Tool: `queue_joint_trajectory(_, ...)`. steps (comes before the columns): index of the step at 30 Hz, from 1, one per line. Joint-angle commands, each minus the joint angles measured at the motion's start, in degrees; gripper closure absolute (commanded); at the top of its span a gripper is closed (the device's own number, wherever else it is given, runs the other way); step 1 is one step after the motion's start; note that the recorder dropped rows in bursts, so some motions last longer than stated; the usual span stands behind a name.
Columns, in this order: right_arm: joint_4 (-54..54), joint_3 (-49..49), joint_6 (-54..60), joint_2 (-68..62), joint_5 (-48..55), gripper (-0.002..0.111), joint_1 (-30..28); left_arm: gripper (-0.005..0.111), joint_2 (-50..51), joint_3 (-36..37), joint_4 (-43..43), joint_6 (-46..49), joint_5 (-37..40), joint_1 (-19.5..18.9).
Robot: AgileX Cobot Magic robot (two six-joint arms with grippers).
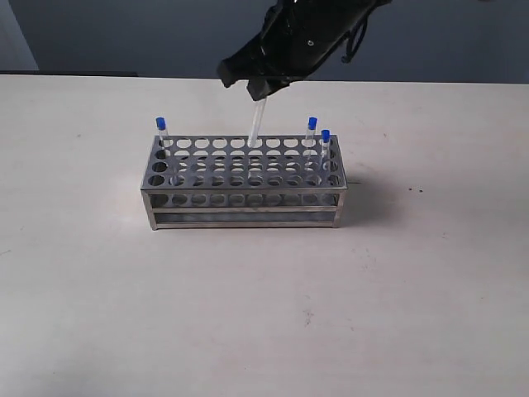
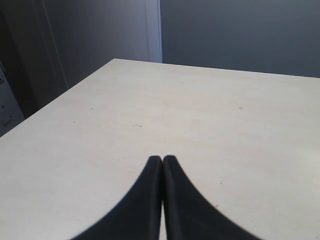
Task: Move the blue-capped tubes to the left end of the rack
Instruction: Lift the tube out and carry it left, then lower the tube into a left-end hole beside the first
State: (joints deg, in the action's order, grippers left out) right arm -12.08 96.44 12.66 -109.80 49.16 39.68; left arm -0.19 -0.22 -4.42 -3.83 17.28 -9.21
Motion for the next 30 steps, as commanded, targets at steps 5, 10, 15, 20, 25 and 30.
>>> queue_joint_trajectory(5,-0.57,0.35,3.3,1.36,-4.66,0.109,2.18,0.106,0.19,0.22,0.31,-0.1,-0.59,0.27)
queue_joint_trajectory(10,-1.26,5.34,8.09,-1.23,-4.54,0.109,5.2,0.106,0.19,0.22,0.31,-0.1,-0.59,0.27)
queue_joint_trajectory(15,-1.26,15.74,8.2,-7.62,0.33,0.109,7.26,0.106,0.19,0.22,0.31,-0.1,-0.59,0.27)
queue_joint_trajectory(20,-1.43,25.33,8.2,-14.54,6.45,0.109,8.32,0.106,0.19,0.22,0.31,-0.1,-0.59,0.27)
queue_joint_trajectory(25,-3.72,30.19,8.2,-18.47,10.28,0.109,8.47,0.106,0.19,0.22,0.31,-0.1,-0.59,0.27)
queue_joint_trajectory(30,-3.92,30.29,8.2,-19.61,9.55,0.109,8.47,0.106,0.19,0.22,0.31,-0.1,-0.59,0.27)
